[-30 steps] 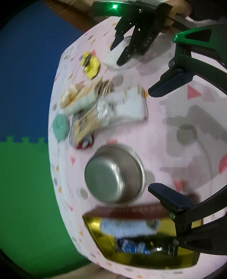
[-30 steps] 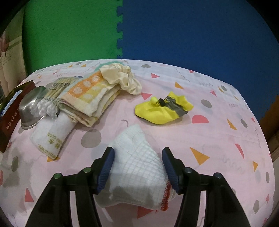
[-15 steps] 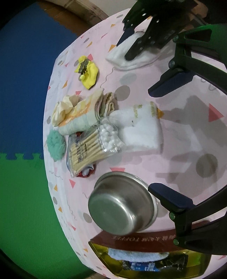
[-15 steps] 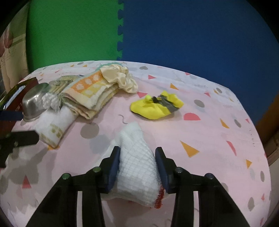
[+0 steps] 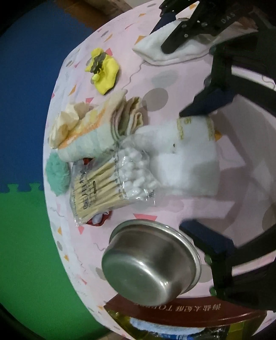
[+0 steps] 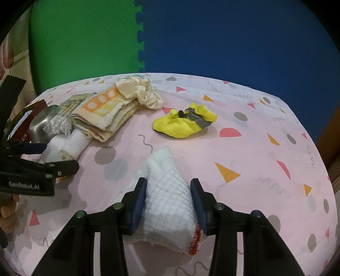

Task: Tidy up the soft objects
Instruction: 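Grasp the white towel with the left gripper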

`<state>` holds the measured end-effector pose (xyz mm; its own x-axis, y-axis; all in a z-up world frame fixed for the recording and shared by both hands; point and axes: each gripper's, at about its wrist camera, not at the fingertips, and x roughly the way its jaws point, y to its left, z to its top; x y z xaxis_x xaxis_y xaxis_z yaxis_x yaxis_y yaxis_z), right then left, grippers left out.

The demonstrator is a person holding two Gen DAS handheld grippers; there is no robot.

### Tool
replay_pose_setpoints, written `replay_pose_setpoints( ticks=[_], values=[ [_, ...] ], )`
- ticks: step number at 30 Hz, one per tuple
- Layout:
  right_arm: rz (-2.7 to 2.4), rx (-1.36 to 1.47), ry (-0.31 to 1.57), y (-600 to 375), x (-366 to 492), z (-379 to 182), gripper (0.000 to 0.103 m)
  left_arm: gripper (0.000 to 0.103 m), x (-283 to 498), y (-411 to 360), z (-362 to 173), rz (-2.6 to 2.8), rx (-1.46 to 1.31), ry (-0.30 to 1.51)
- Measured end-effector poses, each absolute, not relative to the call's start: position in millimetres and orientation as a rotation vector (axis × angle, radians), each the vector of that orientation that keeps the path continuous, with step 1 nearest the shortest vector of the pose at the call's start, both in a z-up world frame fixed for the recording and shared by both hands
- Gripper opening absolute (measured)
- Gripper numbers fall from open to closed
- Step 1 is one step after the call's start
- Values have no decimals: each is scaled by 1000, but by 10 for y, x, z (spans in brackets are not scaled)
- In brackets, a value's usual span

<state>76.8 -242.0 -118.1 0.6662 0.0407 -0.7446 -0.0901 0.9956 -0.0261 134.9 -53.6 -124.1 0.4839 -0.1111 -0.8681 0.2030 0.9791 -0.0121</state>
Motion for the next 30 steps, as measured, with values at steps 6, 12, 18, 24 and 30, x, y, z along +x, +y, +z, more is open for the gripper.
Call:
replay_pose_setpoints(
  ticks=[6,12,18,24,30],
  values=[
    [75,-60,839,-2422,771,-1183,44,32,1288,-510,-1139,-260,69,1071],
    [76,-56,840,-2420,769,-1180,44,29,1061,-494,-1050,-318,101,1096],
    [77,-54,840,-2422,768,-1177,44,29,729,-414,-847,-382,129,1087],
    [76,-56,840,-2418,769,-1177,44,29,552,-281,-706,-401,111,1083],
    [77,-54,840,-2426,769,-1178,44,29,558,-101,-580,-355,93,1063]
  ],
)
